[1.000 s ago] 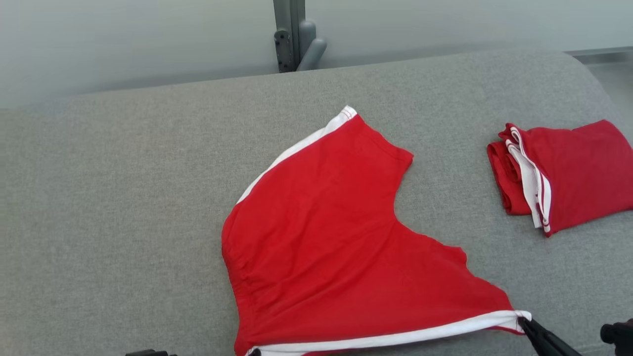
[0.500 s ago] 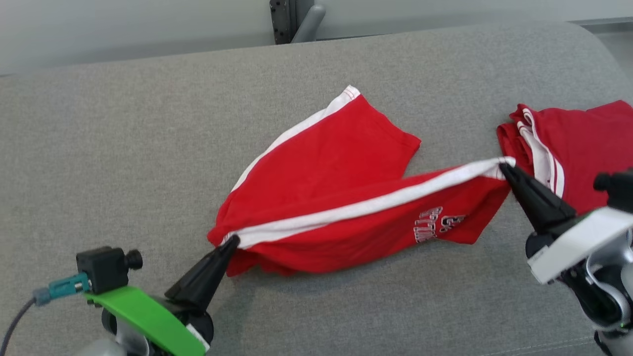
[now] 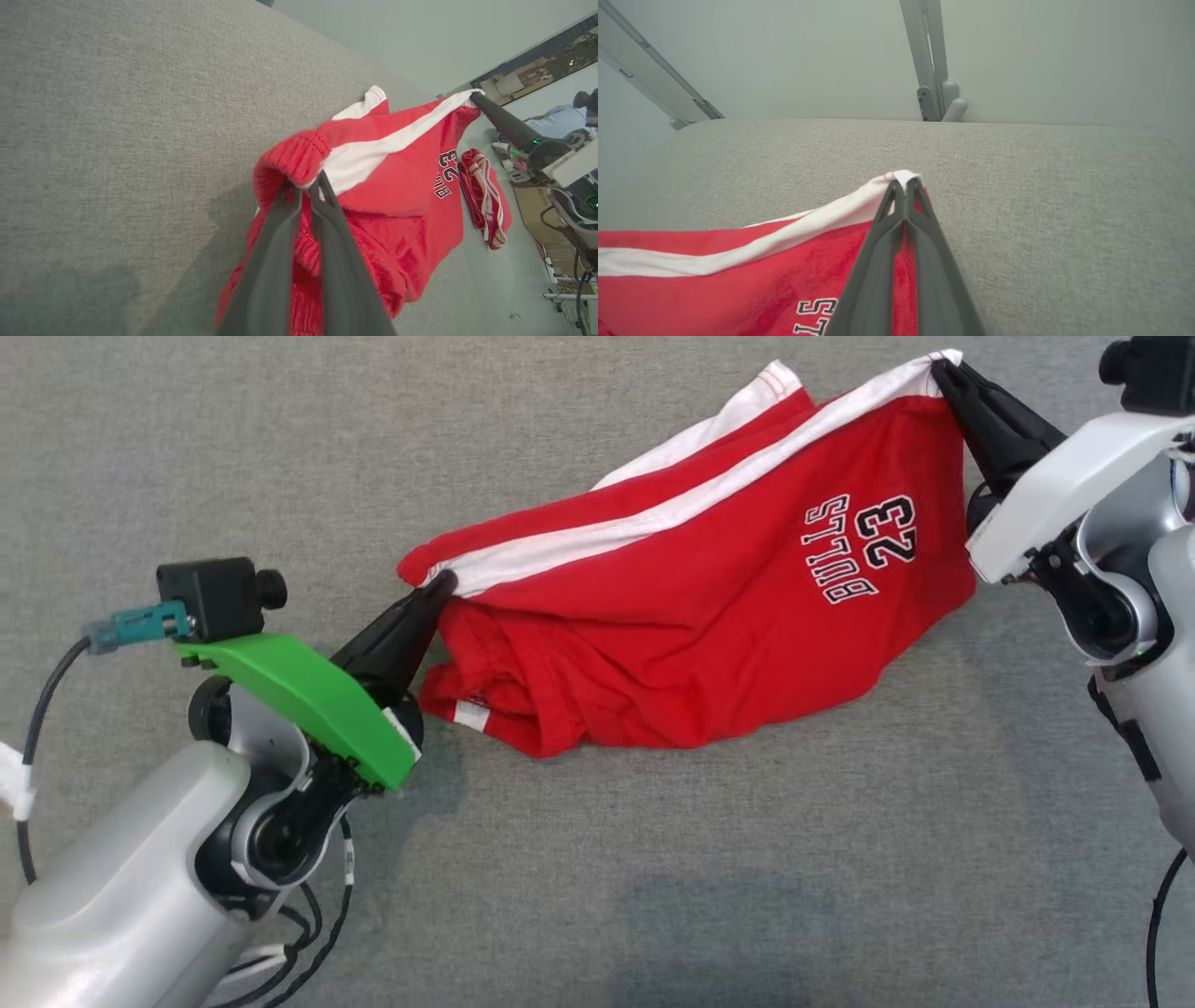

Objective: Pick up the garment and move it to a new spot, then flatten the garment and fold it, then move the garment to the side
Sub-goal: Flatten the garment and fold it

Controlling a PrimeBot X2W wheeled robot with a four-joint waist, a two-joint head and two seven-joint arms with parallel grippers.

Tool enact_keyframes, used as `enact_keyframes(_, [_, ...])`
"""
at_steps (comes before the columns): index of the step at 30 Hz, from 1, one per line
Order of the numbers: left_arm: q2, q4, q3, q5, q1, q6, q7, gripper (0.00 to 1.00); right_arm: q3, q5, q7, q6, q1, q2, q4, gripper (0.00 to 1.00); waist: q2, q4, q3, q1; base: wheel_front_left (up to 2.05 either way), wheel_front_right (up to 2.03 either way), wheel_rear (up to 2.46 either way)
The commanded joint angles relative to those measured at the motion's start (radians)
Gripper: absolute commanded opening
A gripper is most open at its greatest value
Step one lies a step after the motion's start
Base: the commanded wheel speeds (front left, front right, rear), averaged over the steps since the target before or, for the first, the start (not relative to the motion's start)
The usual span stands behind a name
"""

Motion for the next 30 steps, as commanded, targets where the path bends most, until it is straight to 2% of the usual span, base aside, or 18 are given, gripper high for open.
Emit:
enact_keyframes(1, [-0.018, 0.026, -0.002, 0.005, -0.034, -0.003, 0.007, 0.00, 0.017, -0.005, -0.002, 0.000, -0.037, 0.003, 0.028, 0.00, 0.0000, 0.082, 0.077, 0.0000, 0.00, 0.00, 0.00])
enact_keyframes(7, [-0.078, 0.121, -0.010, 0.009, -0.094, -0.014, 0.025, 0.00, 0.088, 0.007, -0.022, 0.000, -0.135, 0.002, 0.143, 0.00, 0.0000, 0.101, 0.081, 0.0000, 0.00, 0.00, 0.00])
enact_keyframes(16, [-0.103, 0.175, -0.013, 0.008, -0.104, -0.029, 0.015, 0.00, 0.178, 0.033, -0.080, 0.000, -0.193, -0.011, 0.228, 0.00, 0.0000, 0.101, 0.081, 0.0000, 0.00, 0.00, 0.00])
enact_keyframes(17, [-0.103, 0.175, -0.016, 0.012, -0.104, -0.031, 0.015, 0.05, 0.186, 0.032, -0.088, 0.000, -0.198, -0.012, 0.235, 0.00, 0.0000, 0.100, 0.082, 0.0000, 0.00, 0.00, 0.00])
enact_keyframes(18, [-0.103, 0.175, -0.016, 0.012, -0.104, -0.031, 0.015, 0.05, 0.186, 0.032, -0.088, 0.000, -0.198, -0.012, 0.235, 0.00, 0.0000, 0.100, 0.082, 0.0000, 0.00, 0.00, 0.00])
enact_keyframes(19, [-0.103, 0.177, -0.016, 0.014, -0.103, -0.030, 0.012, 0.18, 0.194, 0.034, -0.095, 0.000, -0.202, -0.011, 0.243, 0.06, 0.0000, 0.099, 0.082, 0.0000, 0.00, 0.00, 0.00])
enact_keyframes(20, [-0.101, 0.178, -0.016, 0.018, -0.101, -0.028, 0.009, 0.27, 0.204, 0.036, -0.103, 0.000, -0.206, -0.010, 0.250, 0.32, 0.0000, 0.097, 0.081, 0.0000, 0.00, 0.00, 0.00])
enact_keyframes(21, [-0.099, 0.177, -0.017, 0.024, -0.101, -0.026, 0.006, 0.33, 0.214, 0.034, -0.112, 0.000, -0.211, -0.011, 0.252, 0.75, 0.0000, 0.096, 0.079, 0.0000, 0.00, 0.00, 0.00])
enact_keyframes(22, [-0.097, 0.176, -0.017, 0.028, -0.098, -0.023, 0.000, 0.48, 0.223, 0.035, -0.123, 0.000, -0.213, -0.013, 0.256, 1.00, 0.0000, 0.094, 0.076, 0.0000, 0.00, 0.00, 0.00])
enact_keyframes(23, [-0.097, 0.172, -0.016, 0.032, -0.092, -0.021, -0.007, 0.93, 0.231, 0.035, -0.136, 0.000, -0.214, -0.016, 0.260, 1.00, 0.0000, 0.091, 0.071, 0.0000, 0.00, 0.00, 0.00])
enact_keyframes(24, [-0.096, 0.168, -0.017, 0.035, -0.084, -0.019, -0.012, 1.00, 0.239, 0.036, -0.147, 0.000, -0.213, -0.019, 0.262, 1.00, 0.0000, 0.088, 0.064, 0.0000, 0.00, 0.00, 0.00])
enact_keyframes(27, [-0.077, 0.153, -0.034, 0.068, -0.061, -0.007, -0.033, 1.00, 0.260, 0.042, -0.194, 0.000, -0.198, -0.026, 0.253, 1.00, 0.0000, 0.078, 0.031, 0.0000, 0.00, 0.00, 0.00])
enact_keyframes(30, [-0.035, 0.113, -0.068, 0.144, -0.019, 0.031, -0.074, 1.00, 0.274, 0.055, -0.259, 0.000, -0.153, -0.049, 0.221, 1.00, 0.0000, 0.061, -0.032, 0.0000, 0.00, 0.00, 0.00])
